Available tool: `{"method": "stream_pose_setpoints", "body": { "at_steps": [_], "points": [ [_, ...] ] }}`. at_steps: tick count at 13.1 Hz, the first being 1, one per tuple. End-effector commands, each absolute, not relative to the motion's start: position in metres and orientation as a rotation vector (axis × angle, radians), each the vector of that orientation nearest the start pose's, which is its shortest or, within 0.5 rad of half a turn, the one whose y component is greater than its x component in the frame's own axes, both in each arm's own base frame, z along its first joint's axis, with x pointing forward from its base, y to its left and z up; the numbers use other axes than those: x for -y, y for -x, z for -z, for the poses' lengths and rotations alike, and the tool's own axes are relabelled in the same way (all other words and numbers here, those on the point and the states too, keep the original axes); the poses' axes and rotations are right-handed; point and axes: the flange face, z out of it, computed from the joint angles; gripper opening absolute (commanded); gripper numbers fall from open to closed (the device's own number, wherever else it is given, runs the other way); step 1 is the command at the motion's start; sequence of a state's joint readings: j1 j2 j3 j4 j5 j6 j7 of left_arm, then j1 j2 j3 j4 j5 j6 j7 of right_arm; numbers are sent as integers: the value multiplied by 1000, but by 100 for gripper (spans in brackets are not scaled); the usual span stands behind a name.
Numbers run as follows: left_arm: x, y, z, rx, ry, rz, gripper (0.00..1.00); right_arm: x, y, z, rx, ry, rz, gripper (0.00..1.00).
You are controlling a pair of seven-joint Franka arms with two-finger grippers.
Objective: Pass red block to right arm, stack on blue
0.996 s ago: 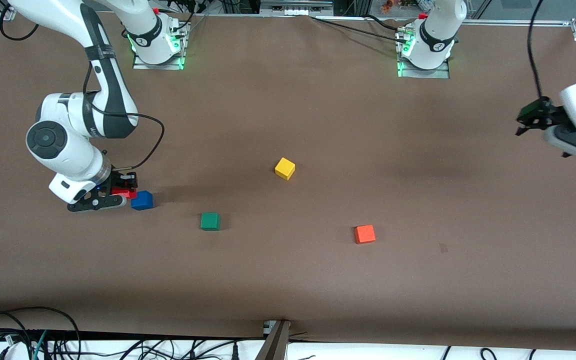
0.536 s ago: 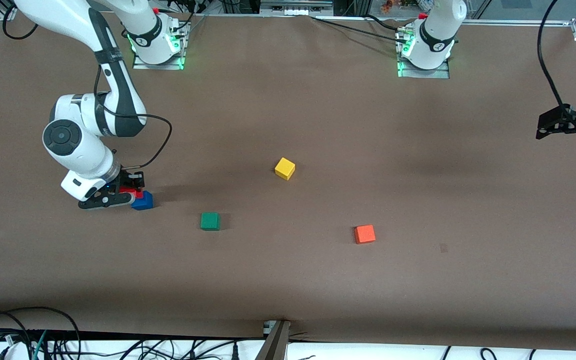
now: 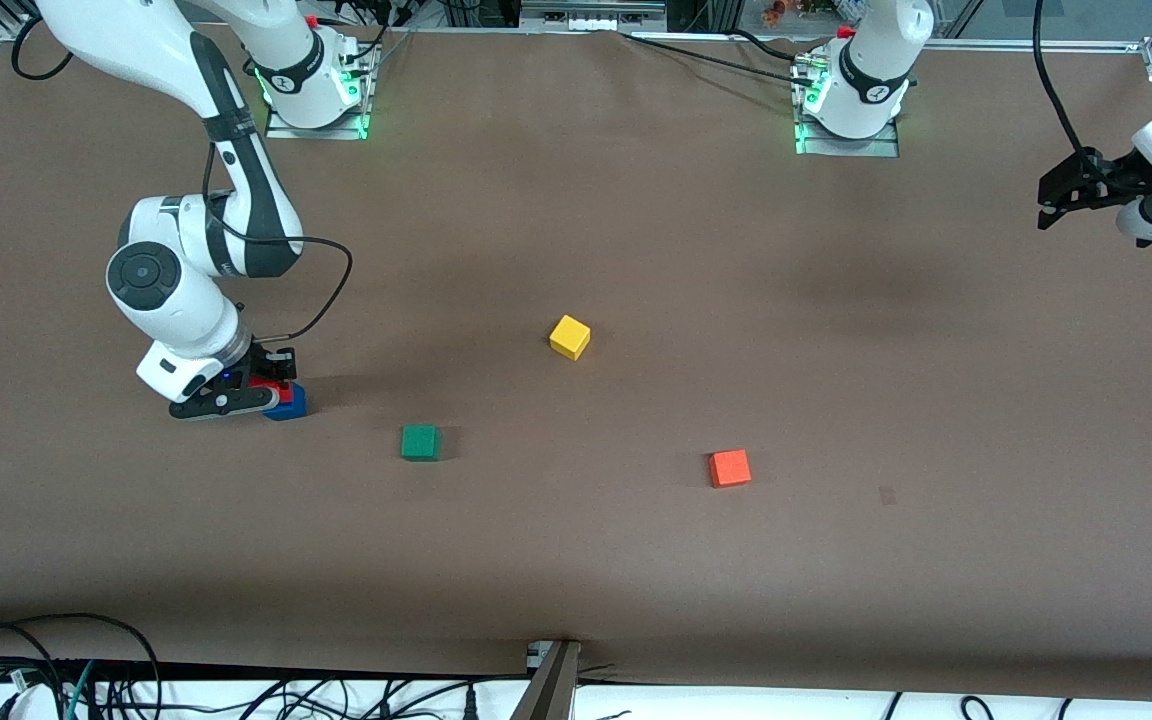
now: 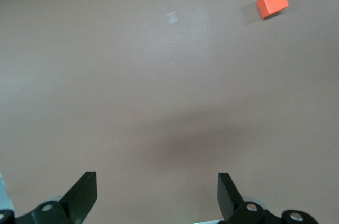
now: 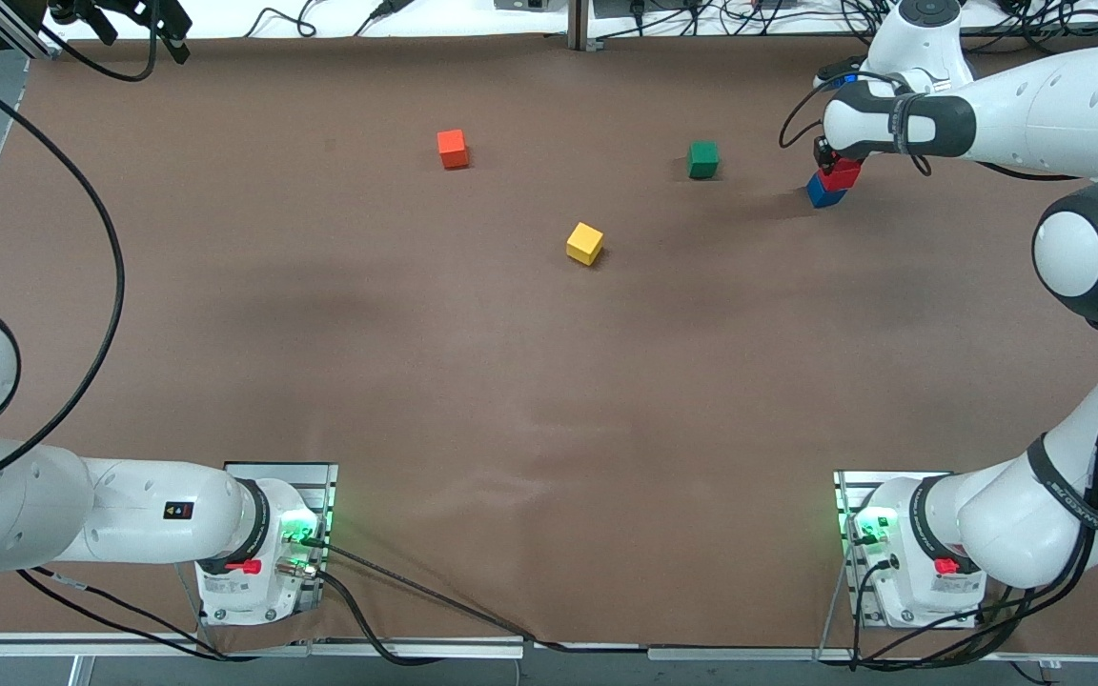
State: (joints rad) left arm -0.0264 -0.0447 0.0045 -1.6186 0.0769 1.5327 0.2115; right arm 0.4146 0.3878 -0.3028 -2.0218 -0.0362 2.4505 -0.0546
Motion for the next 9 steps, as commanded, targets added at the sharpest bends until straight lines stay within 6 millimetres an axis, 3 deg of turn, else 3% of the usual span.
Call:
{"method": "stream_pose_setpoints", "body": {
  "at_steps": [1, 9],
  "points": [
    [6, -544, -621, -349, 3064, -46, 100, -74, -602, -268, 361, 3263, 140, 4],
    [11, -544, -621, -360, 3057, -51, 100, -71, -601, -262, 361, 3266, 135, 5]
  ]
}}
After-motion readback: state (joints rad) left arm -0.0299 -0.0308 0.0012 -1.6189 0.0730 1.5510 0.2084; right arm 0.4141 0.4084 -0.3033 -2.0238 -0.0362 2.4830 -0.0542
